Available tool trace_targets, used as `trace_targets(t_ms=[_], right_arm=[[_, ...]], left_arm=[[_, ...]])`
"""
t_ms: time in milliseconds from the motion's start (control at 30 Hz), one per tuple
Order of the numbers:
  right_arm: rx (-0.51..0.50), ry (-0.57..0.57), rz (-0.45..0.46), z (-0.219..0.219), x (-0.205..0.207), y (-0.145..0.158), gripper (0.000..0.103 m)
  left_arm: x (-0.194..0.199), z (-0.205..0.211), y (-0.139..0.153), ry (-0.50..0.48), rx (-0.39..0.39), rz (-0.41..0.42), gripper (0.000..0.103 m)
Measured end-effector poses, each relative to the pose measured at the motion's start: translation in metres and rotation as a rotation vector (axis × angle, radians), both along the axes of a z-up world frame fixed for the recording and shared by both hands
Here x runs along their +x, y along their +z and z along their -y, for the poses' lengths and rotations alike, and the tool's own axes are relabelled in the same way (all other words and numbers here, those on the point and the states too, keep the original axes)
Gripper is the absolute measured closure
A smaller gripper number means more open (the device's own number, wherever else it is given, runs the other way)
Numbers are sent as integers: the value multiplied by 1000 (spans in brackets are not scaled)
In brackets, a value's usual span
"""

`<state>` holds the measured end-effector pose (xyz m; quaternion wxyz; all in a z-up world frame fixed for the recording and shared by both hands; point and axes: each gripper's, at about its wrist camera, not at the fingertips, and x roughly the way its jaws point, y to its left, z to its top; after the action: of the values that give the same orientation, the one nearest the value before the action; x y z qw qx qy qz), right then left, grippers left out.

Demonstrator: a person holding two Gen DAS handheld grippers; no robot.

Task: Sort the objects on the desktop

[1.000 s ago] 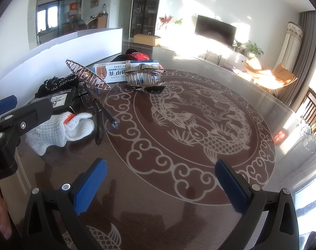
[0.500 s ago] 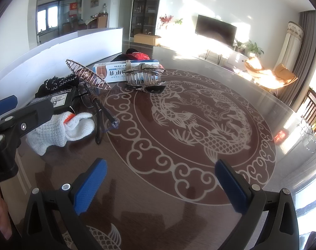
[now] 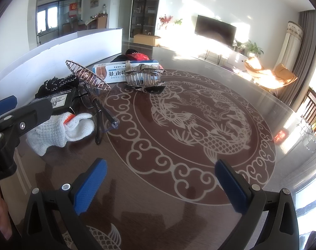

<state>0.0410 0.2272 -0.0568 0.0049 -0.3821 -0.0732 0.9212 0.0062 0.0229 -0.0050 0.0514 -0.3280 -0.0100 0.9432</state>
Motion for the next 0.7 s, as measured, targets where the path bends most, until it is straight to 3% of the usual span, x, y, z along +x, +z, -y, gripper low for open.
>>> trace_targets(t_ms=[700], right_arm=[[-4, -1, 5, 0, -1, 0, 0]], left_arm=[[0, 0, 0, -1, 0, 0, 0]])
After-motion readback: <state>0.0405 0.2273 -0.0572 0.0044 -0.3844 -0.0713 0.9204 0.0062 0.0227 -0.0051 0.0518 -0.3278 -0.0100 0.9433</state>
